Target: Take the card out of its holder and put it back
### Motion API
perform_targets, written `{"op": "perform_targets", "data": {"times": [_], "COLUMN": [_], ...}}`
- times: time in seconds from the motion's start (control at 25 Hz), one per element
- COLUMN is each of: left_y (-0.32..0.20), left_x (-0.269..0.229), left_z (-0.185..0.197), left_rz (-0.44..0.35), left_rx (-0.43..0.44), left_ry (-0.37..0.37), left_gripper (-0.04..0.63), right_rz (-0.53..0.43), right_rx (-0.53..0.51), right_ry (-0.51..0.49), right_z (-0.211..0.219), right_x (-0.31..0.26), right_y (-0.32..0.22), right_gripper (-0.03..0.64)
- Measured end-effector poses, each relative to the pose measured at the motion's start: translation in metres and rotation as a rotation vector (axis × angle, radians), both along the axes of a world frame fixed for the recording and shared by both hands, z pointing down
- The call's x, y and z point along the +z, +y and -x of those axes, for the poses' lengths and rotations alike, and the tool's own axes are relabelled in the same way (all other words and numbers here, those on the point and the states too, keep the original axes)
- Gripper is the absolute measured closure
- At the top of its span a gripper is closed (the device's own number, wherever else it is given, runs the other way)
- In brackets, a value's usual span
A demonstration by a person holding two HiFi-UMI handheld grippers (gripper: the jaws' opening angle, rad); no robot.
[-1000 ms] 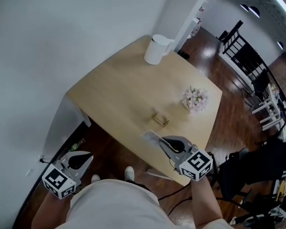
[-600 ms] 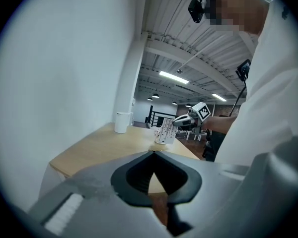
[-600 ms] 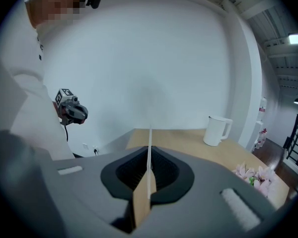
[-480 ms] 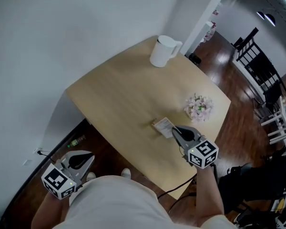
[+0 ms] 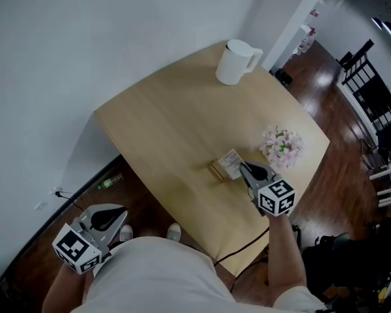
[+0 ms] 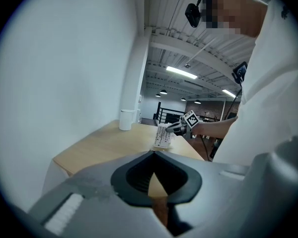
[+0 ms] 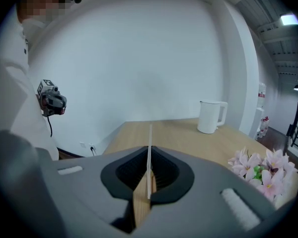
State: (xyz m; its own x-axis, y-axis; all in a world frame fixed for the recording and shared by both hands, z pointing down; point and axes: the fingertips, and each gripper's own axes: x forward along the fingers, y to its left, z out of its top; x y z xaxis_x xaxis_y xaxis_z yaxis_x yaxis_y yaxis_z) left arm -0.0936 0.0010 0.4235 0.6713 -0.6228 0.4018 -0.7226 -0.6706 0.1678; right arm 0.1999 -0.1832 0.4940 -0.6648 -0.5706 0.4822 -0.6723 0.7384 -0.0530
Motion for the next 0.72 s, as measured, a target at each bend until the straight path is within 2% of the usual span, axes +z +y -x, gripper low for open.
{"op": "perform_targets", "data": {"times": [0.44, 0.72], "left_y": [0.005, 0.001], "left_x": [0.002, 0.005], "left_z": [-0.002, -0.004], "left_rz": [0.030, 0.043], "left_rx": [-0.068, -0.077], "left_ry": [-0.026, -0.030], "left_gripper": [0.590, 0.589], "right_rz": [0.043, 0.050], "right_rx": [-0.054, -0.063], "right_ry": [0.011, -0.012], "right_z": [0.003, 0.002], "right_x": [0.032, 0.033], "right_y": [-0.020, -0.022], "right_gripper": [0.595, 0.595]}}
